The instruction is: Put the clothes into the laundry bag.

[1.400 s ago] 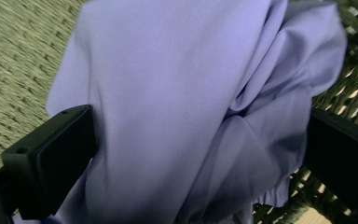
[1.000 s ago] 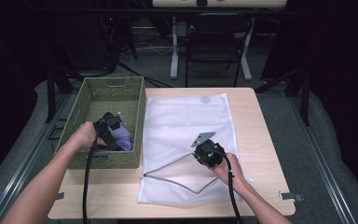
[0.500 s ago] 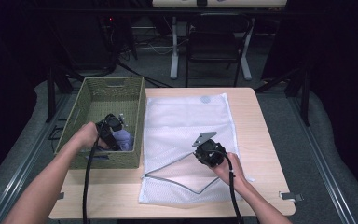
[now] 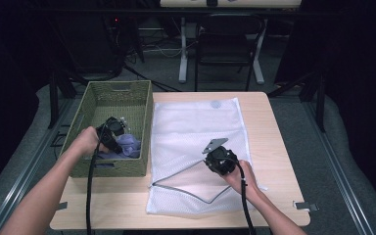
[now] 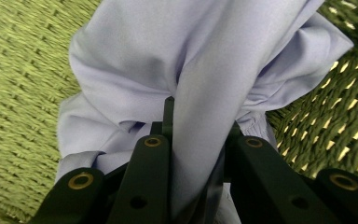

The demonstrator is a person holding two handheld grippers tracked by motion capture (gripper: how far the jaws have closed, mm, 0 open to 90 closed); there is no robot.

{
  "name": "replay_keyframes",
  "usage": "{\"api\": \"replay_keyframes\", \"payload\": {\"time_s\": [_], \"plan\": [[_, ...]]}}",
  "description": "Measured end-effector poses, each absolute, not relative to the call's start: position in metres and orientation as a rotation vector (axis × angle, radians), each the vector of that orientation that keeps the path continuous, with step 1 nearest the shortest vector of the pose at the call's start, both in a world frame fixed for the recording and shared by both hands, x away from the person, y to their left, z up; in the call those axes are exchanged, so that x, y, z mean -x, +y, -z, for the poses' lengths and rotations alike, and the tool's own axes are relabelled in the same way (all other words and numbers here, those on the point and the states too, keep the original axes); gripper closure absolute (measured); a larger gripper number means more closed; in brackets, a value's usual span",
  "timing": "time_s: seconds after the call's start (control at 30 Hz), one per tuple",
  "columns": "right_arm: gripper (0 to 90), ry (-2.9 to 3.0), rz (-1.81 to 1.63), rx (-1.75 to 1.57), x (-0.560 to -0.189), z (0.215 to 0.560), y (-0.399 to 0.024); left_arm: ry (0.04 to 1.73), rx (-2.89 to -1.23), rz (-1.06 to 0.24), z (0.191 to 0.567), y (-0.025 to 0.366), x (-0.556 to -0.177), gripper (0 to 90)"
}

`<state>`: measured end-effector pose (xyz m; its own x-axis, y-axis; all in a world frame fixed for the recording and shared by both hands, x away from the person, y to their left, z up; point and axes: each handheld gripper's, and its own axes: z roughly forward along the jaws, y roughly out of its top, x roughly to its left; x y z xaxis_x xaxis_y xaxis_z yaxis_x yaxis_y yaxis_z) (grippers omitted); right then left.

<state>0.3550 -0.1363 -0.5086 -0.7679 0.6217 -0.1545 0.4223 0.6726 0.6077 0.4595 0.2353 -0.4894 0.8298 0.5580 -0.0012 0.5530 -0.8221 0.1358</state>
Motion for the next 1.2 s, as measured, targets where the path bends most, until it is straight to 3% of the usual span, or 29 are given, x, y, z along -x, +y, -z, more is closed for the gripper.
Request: {"api": "replay_keyframes", "payload": {"time_s": [1.2], "plan": [[86.9, 2.540, -0.785, -0.828, -0.356, 0.510, -0.137, 0.914, -2.808, -0.257, 0.408, 0.260, -0.454, 82.6]]}}
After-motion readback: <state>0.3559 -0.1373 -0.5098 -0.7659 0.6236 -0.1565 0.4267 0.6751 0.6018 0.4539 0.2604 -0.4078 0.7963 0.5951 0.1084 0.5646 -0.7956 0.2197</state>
